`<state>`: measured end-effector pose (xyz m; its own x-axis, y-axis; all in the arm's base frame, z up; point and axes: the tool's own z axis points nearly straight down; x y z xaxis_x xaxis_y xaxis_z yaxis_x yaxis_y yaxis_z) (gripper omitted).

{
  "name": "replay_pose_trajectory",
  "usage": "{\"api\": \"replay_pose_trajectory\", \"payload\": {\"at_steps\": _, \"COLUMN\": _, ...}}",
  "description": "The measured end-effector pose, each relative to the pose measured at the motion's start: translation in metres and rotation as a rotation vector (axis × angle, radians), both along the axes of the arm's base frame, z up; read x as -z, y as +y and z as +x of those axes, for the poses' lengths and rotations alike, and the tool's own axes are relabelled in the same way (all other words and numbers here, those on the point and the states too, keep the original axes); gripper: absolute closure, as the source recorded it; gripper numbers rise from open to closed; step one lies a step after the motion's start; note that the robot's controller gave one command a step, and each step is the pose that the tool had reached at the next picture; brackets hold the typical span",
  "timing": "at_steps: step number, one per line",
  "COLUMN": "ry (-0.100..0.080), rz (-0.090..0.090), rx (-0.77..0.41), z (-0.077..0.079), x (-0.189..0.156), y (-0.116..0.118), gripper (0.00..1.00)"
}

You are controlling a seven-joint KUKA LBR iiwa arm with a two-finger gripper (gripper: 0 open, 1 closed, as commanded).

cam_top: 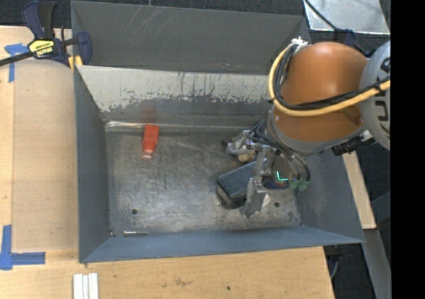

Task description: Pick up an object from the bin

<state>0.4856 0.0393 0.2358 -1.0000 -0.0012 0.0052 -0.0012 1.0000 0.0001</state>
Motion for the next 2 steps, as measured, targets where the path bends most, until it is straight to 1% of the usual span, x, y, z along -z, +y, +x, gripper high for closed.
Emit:
{"api": "replay_pose_trajectory", "payload": {"at_steps": 1, "ry": -0.027, "rz": 0.0, "rx": -0.169, "z": 0.018, "x": 0.143, "y": -0.092, "gripper": 0.0}}
{"api": "replay_pose_trajectory", "payload": {"at_steps": 2, "ry": -0.031, "rz": 0.004, "rx": -0.241, "z": 0.038, "x": 0.161, "y": -0.095, "gripper": 0.0}}
